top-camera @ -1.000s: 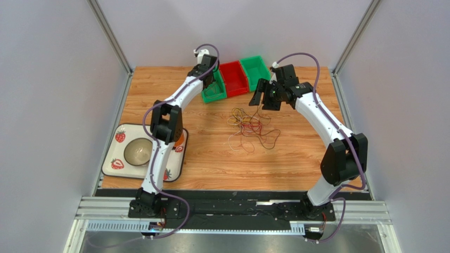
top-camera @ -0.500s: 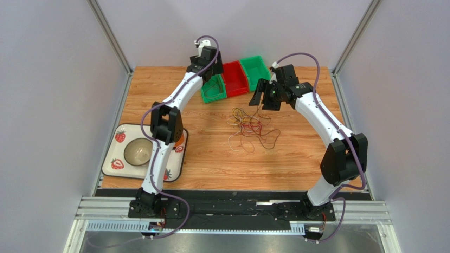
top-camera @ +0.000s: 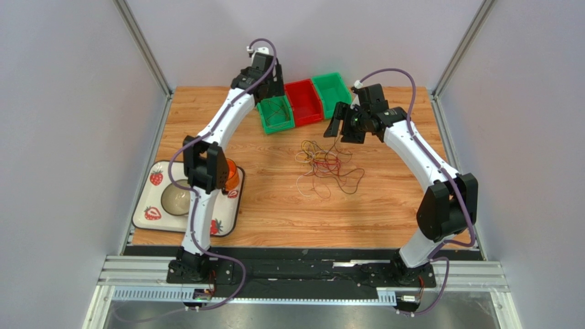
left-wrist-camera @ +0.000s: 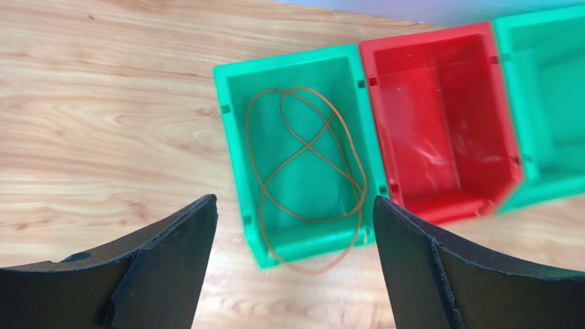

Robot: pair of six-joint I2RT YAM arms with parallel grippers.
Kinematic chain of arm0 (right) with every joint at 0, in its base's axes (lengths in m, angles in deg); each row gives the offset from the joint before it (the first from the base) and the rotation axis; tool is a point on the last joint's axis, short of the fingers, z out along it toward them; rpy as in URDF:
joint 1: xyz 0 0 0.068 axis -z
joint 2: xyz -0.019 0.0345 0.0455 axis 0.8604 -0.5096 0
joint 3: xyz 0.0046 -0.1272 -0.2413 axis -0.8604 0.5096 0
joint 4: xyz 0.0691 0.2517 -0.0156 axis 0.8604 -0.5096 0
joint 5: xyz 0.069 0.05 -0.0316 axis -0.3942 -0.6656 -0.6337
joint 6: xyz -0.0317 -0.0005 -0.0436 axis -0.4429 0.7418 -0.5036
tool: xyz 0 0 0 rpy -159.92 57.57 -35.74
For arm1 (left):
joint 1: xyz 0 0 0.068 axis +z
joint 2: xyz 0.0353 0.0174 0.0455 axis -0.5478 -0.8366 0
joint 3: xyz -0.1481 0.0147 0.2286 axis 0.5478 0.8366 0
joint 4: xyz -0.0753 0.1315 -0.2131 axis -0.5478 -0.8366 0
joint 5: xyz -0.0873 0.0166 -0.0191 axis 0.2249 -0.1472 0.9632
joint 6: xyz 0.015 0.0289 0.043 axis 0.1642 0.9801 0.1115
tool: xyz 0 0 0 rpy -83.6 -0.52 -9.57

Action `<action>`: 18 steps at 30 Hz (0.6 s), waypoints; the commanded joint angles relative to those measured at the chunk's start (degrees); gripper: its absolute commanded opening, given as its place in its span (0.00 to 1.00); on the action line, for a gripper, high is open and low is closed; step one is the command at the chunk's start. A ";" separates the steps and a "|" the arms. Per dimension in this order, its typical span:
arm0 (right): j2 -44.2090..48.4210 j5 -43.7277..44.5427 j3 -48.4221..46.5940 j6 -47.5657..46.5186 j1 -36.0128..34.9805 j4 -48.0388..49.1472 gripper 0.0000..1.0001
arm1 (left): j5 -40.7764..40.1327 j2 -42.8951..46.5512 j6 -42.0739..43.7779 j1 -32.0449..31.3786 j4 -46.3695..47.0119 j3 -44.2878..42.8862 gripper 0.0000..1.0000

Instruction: Untangle the cables

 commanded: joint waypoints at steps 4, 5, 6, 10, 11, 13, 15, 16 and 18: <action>1.38 -2.53 1.55 -0.39 -0.04 5.68 0.68 | 12.66 16.54 2.67 4.17 -9.05 5.04 0.97; 1.55 -2.27 1.82 -0.57 -0.13 6.38 0.69 | 14.94 17.17 2.84 4.61 -11.67 5.31 0.97; 1.47 -2.00 2.00 -0.74 -0.13 6.47 0.69 | 15.40 17.87 3.28 4.79 -12.22 5.92 0.98; 1.38 0.02 1.73 -1.45 -1.36 6.56 0.68 | 20.40 24.01 6.27 4.79 -7.50 15.30 0.97; 1.29 0.72 1.73 -1.54 -1.62 6.48 0.68 | 22.24 24.73 6.19 4.79 -6.26 19.25 0.96; 1.38 3.35 2.26 -1.62 -3.02 6.47 0.68 | 24.88 25.69 5.14 4.70 -4.85 21.12 0.91; 1.11 5.02 2.70 -1.80 -3.64 6.56 0.68 | 28.31 25.96 4.60 4.09 -4.93 21.66 0.89; 0.94 5.29 3.14 -1.89 -4.26 6.65 0.68 | 27.89 26.40 5.13 3.31 -4.93 22.01 0.88; 0.41 5.56 3.75 -2.24 -4.96 7.26 0.68 | 24.12 26.75 6.44 0.23 -4.85 23.32 0.88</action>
